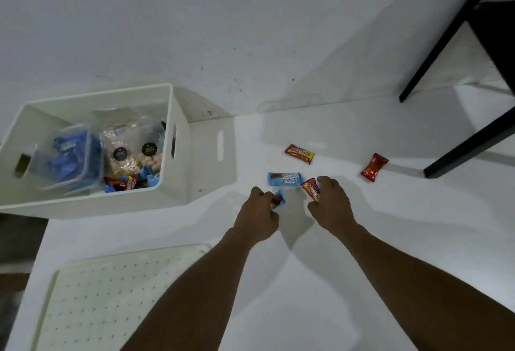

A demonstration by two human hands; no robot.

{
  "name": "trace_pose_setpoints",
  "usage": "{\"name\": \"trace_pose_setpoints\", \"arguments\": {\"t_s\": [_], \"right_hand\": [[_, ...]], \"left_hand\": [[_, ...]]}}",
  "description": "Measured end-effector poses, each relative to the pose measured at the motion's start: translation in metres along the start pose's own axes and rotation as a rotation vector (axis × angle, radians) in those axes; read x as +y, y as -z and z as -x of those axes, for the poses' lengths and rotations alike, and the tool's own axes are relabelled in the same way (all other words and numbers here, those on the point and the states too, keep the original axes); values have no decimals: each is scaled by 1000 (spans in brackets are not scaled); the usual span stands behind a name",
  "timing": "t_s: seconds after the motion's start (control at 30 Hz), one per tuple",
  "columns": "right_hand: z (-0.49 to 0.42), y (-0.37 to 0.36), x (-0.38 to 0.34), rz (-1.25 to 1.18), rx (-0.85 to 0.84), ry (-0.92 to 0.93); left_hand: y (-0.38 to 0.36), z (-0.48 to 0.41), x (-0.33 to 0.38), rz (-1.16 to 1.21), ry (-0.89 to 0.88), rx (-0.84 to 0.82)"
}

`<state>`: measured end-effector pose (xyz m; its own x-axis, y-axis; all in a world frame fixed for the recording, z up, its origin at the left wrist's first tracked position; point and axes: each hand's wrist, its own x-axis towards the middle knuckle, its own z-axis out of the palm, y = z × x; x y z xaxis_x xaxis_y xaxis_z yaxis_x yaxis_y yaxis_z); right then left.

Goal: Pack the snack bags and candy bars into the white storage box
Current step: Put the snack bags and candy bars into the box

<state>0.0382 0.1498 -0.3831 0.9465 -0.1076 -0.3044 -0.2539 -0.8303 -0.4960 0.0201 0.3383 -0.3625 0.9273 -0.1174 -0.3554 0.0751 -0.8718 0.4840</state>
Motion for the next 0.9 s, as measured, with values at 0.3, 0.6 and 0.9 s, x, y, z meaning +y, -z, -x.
{"name": "trace_pose_setpoints", "arguments": {"t_s": [0.3,0.6,0.9], "right_hand": [[-24,21,48,249,-85,-54],[-66,44,59,-76,113,17],[-113,73,68,136,96,-279]], "left_hand": [[-8,-68,25,-313,-148,-135],[-9,-95,34,-324,-218,1],[-2,-155,58,-289,-304,13]]}}
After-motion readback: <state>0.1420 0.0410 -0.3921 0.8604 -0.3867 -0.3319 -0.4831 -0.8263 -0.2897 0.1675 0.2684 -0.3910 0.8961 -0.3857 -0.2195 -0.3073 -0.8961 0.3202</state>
